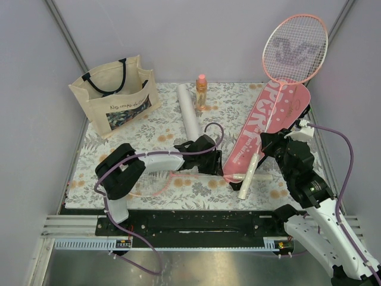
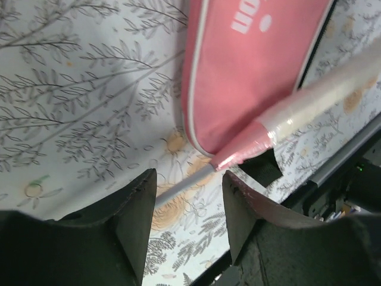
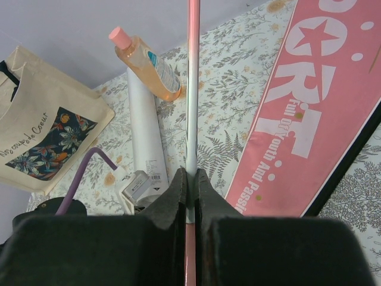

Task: Pack up the badminton gear

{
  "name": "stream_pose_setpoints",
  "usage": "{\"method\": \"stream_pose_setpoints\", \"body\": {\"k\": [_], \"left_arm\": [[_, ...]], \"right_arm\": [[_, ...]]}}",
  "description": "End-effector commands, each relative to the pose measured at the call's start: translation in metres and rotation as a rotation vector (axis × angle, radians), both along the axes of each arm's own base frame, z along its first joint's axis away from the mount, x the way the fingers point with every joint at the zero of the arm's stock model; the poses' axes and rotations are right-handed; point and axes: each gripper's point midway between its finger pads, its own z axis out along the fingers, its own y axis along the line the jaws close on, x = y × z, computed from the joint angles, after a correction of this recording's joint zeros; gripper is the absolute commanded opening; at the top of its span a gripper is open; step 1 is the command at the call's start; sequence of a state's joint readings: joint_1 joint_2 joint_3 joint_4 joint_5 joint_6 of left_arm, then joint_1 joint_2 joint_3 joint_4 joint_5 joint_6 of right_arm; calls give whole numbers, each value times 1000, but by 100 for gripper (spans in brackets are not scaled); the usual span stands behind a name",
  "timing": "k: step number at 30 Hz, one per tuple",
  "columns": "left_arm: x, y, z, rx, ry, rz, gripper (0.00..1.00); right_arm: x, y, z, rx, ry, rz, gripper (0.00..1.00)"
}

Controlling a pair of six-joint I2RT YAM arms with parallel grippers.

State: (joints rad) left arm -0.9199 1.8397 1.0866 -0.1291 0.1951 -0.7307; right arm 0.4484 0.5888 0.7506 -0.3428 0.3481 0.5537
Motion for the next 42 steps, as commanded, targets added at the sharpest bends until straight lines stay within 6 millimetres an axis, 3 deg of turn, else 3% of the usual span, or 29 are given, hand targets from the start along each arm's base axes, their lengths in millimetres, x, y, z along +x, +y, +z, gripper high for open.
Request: {"method": "stream_pose_setpoints", "body": {"k": [1,6,12,19,26,33,42], "left_arm": [[-7,-15,32,-93,-71,-52,51],[-20,-24,38,-152,-80,-128,51],[-17,-40,48,-201,-206,-249,56],[5,-68,66,-186,-355,-372,61],[12,-104,52,-222,-340,-471,64],[-9,-126,47,-290,-256,-548,61],[-51,-124,66,-388,-205,-603,59]], "right_arm": [[4,2,17,27,-56,3,0],[5,3,9,25,-42,3,0],[6,4,6,22,-35,9,0],[1,2,21,24,-75,15,0],[-6,-5,42,25,-125,0,0],[-10,-9,61,29,-171,-4,0],[-10,-9,60,30,-167,-6,0]]}}
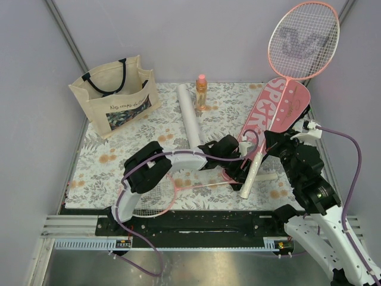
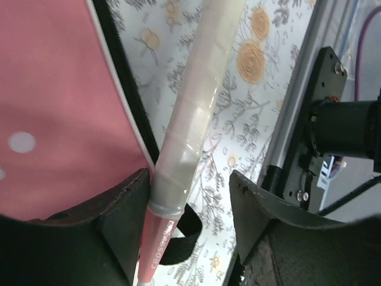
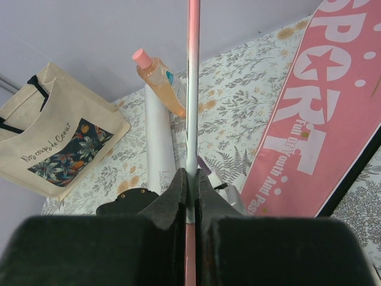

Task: Pack up the badminton gear

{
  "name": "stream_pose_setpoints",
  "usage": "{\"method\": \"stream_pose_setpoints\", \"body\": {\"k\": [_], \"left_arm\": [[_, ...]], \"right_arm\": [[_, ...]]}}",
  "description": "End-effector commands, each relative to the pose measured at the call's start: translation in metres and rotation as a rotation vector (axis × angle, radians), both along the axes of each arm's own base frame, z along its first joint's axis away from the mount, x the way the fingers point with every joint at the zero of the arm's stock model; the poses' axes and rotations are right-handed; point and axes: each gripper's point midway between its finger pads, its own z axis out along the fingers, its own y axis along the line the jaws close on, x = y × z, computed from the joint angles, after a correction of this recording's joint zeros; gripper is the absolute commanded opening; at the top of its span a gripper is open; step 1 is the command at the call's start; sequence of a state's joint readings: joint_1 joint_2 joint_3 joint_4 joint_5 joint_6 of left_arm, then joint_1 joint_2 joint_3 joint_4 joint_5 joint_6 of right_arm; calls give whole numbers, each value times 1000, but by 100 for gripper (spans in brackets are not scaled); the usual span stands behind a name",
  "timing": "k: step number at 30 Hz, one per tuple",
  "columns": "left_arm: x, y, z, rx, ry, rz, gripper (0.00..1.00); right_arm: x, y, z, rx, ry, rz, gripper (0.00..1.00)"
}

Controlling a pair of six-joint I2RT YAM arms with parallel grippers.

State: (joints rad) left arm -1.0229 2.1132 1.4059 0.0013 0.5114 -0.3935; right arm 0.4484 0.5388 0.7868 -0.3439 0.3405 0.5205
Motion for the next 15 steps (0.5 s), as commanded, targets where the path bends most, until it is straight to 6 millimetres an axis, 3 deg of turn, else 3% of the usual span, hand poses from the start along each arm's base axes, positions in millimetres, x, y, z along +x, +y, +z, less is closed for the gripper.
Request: {"method": "stream_pose_setpoints", "body": {"k": [1,10,13,15], "left_arm": [[-25,-11,53,-154,-5,-68,59],[-58,-5,47,-180,42,-70,59],[-48,-5,55,-175,-9,-29,59],[-28,-6,58,-132,-95,38,61]], "right_arm": [[1,-4,31,29,-81,-17,0],[-3,-5,30,49,-82,-18,0],[-4,-3,30,59,-80,-9,0],[-6,-3,31,59,-82,-3,0]]}}
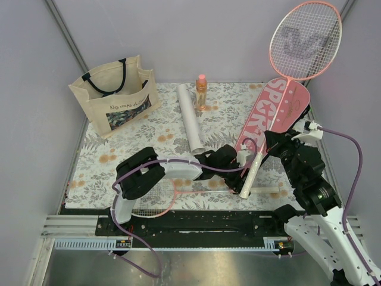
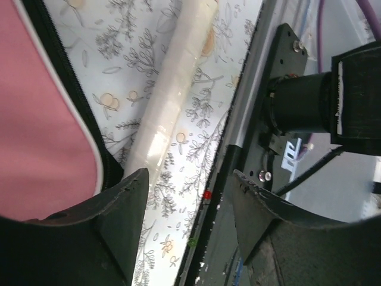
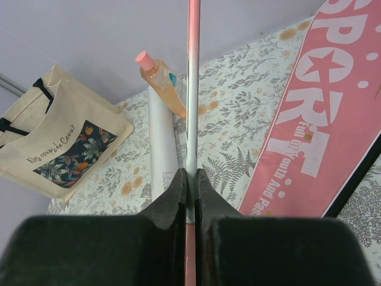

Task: Pack up the badminton gear

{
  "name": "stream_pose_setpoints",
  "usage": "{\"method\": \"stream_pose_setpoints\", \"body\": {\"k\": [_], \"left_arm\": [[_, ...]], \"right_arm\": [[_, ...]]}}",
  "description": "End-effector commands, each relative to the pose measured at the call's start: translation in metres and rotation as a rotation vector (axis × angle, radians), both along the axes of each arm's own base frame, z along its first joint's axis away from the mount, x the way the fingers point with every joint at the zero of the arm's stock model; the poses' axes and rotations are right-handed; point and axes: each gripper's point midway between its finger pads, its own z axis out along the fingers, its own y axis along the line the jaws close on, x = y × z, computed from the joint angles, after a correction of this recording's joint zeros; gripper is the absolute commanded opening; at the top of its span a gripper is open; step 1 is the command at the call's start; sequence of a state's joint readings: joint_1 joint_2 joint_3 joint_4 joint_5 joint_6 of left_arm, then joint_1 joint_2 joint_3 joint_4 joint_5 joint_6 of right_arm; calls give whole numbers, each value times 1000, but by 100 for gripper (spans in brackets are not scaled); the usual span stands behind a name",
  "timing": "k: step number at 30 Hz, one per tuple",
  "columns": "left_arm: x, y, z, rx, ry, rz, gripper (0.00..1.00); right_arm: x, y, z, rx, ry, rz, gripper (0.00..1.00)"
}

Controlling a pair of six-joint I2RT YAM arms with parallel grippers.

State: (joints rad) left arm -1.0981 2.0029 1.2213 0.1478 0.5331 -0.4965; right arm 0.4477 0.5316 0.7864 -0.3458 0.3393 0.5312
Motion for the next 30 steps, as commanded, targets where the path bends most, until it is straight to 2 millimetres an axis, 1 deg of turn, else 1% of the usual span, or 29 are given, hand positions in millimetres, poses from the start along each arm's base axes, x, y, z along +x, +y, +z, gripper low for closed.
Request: {"method": "stream_pose_setpoints", "body": {"k": [1,3,5,10,12,17,21,22,23,25,27,28,29,30], "left_arm": [[37,-11,41,-34,-193,109,61],[59,-11,40,22,-277,175,62],[77,-13,38,59,-345,226,64],[104,-15,25,169,-491,305,68],[106,-19,18,187,-528,301,68],[103,-28,1,222,-583,272,70],[105,-32,-11,255,-622,270,68],[105,-34,-12,263,-630,268,67],[107,-33,-18,281,-638,269,65],[109,-31,-27,316,-646,271,62],[111,-31,-32,325,-655,273,58],[111,-30,-36,333,-657,273,51],[112,-29,-37,337,-659,280,39],[113,-28,-37,341,-661,291,30]], "right_arm": [[-6,-4,31,47,-80,-6,0],[-9,-7,36,47,-93,-12,0],[-12,-11,40,40,-105,-22,0],[-23,-24,55,48,-153,-61,0],[-28,-30,62,68,-178,-81,0],[-42,-42,81,103,-245,-111,0],[-46,-46,86,112,-261,-120,0],[-47,-46,88,116,-265,-122,0],[-47,-46,88,117,-267,-122,0],[-47,-46,86,117,-261,-122,0],[-45,-45,83,121,-254,-123,0],[-44,-45,81,121,-248,-126,0],[-44,-45,80,121,-247,-126,0],[-43,-45,80,122,-244,-125,0]]}}
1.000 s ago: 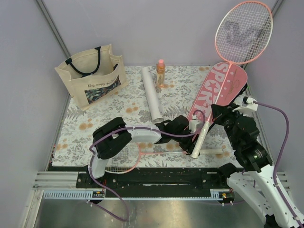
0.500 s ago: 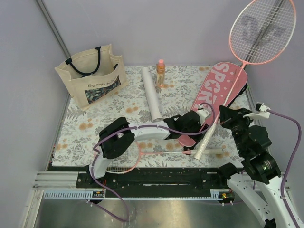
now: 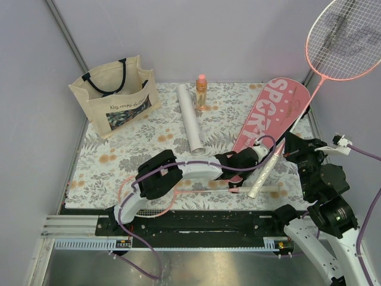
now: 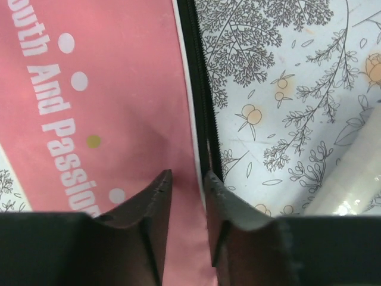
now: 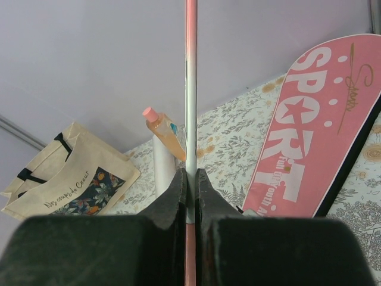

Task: Pack up the badminton gear

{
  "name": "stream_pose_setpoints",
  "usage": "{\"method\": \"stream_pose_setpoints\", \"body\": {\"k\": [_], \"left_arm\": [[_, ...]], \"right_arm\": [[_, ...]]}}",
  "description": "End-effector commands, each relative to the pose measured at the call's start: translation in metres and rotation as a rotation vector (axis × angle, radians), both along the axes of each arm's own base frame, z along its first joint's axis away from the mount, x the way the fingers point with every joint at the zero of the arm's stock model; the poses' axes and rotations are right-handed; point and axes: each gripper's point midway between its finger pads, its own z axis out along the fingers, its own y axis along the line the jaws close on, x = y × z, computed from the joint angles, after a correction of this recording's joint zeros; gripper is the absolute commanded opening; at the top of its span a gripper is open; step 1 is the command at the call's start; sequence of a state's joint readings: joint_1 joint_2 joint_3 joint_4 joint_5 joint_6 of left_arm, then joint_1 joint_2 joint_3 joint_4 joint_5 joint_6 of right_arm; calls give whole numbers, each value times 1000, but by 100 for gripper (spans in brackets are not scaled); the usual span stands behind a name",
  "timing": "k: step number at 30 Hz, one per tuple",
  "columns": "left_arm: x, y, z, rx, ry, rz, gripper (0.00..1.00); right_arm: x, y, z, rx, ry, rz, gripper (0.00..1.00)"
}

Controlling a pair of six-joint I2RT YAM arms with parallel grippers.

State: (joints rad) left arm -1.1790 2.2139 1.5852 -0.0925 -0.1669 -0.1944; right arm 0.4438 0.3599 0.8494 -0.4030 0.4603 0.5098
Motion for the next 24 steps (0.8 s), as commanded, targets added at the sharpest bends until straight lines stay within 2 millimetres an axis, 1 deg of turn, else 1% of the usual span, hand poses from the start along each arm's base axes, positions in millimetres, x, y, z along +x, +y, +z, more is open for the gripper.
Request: {"method": "stream_pose_setpoints", "body": {"k": [1,2,4,8,11,12,14,15,16,17,18,19,22,24], "left_arm": [[8,0,-2,34,-63,20,24],[7,1,-1,33,-59,13,18],[5,-1,4,22,-62,3,0],[11,4,20,-8,-73,36,0],[18,7,36,-79,-38,68,0],[21,10,39,-94,-28,78,0],[19,9,43,-120,-23,48,0],[17,10,38,-109,-25,38,2],[16,10,36,-104,-21,26,8],[13,9,32,-100,-11,14,19],[10,8,29,-97,-3,2,28],[8,8,26,-90,-5,-5,33],[3,4,21,-62,-38,-21,43],[3,2,17,-27,-65,-19,45]], "right_arm": [[-3,-1,28,59,-80,2,0],[-2,0,28,60,-76,2,0],[0,0,26,59,-68,1,0],[3,2,24,54,-54,-1,0],[5,-1,19,42,-27,-21,0],[5,-1,19,42,-24,-21,0],[3,-1,21,44,-29,-15,0],[2,-1,23,46,-34,-13,0],[1,-1,25,47,-40,-12,0],[0,-2,26,47,-45,-13,0],[-1,-3,27,44,-48,-15,0],[-1,-4,28,42,-50,-17,0],[-4,-5,32,43,-61,-18,0],[-4,-5,33,44,-64,-14,0]]}}
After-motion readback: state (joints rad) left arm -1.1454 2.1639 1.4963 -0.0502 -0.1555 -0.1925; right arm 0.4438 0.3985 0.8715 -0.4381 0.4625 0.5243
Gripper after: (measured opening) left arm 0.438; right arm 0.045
